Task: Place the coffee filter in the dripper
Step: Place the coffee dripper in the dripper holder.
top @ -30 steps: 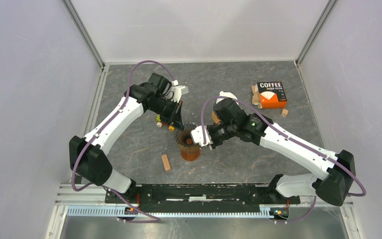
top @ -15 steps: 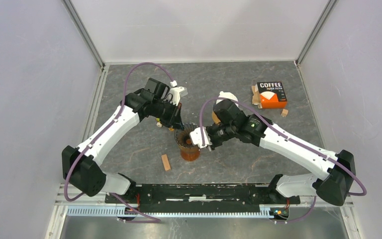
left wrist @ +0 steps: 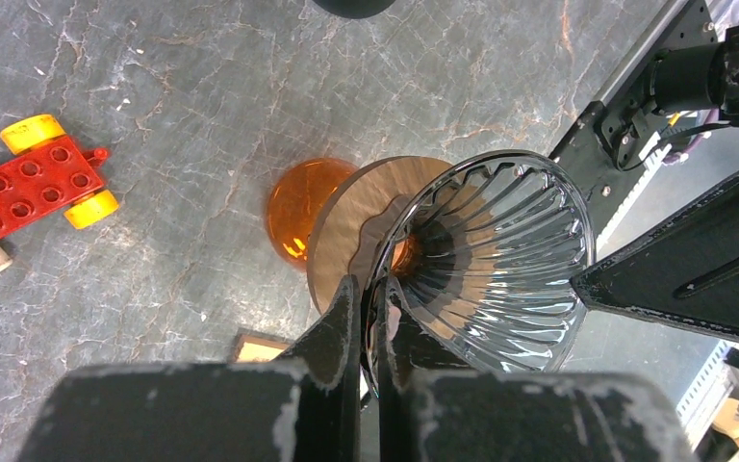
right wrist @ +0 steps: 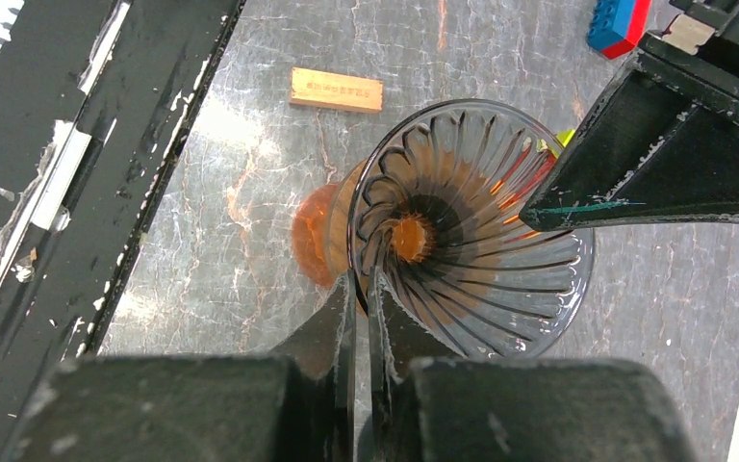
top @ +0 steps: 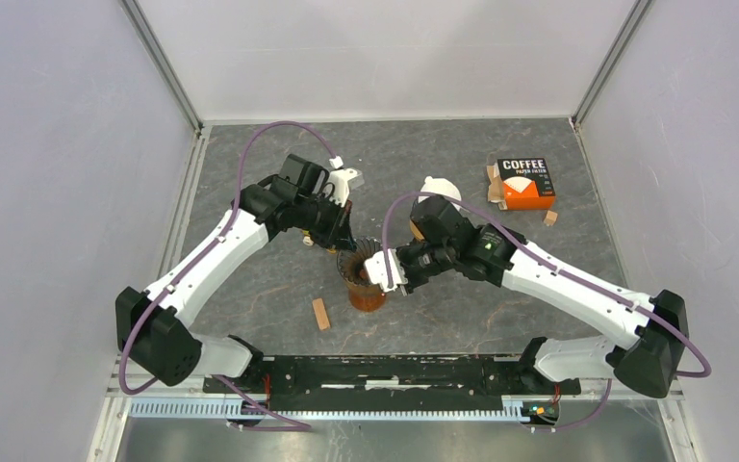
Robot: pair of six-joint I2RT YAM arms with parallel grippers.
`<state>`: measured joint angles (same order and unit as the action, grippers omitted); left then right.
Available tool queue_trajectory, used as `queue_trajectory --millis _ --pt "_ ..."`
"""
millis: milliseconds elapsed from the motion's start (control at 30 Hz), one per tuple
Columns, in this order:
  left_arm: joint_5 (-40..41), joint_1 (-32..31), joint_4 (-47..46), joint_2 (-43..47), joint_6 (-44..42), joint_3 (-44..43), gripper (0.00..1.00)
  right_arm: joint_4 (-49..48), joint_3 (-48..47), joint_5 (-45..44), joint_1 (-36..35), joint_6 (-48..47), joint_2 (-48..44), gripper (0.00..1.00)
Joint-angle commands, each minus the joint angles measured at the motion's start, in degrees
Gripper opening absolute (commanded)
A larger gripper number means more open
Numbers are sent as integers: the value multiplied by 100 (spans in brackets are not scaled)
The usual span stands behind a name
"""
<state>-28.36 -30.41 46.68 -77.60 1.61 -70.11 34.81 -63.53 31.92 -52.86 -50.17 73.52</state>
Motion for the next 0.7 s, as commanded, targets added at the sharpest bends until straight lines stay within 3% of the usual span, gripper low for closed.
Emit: queue_trajectory --millis 0,133,333,667 --pt "384 -175 554 -25 -643 2 10 589 88 -836 6 32 484 10" --pt "393 -175 577 52 -637 -134 20 732 -174 -808 3 34 477 23" --pt "371 -180 640 59 -608 -287 32 825 -280 -746 4 20 465 32" --pt "539 -175 703 49 -602 -719 50 1074 -902 -734 2 -19 357 61"
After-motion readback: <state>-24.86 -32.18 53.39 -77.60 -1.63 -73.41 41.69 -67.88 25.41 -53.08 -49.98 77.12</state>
